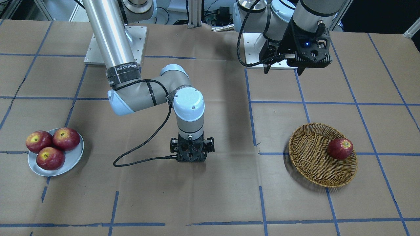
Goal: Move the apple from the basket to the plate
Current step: 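Grasp the apple with the right gripper and lift it toward the plate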
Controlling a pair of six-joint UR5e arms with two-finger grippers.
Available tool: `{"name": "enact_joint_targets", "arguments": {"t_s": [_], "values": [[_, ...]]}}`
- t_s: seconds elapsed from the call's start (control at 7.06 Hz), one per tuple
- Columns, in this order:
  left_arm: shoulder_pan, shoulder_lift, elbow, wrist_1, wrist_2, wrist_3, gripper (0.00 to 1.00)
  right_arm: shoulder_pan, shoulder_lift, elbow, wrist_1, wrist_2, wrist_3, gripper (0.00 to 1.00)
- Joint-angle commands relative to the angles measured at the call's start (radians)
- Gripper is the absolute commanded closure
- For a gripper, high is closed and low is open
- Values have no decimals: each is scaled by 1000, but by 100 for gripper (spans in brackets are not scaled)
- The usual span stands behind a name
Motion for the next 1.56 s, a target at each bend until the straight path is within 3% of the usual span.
{"name": "enact_joint_targets", "arguments": {"t_s": [0.0,0.14,0.42,0.85,1.13,1.42], "values": [[1,3,-15,20,-1,9,1,2,-2,1,5,3,-1,38],[-2,6,-17,23,2,11,1,1,-2,0,5,4,-1,55],[-8,-20,-32,23,-1,6,1,-2,-27,-12,6,3,-1,56],[-10,-16,-93,20,11,8,1,-67,-205,-17,193,3,-34,56],[-10,-16,-89,23,11,6,1,-254,-349,7,367,0,-278,56],[-10,-11,-71,45,2,6,1,-486,-394,104,359,-3,-598,56]]}}
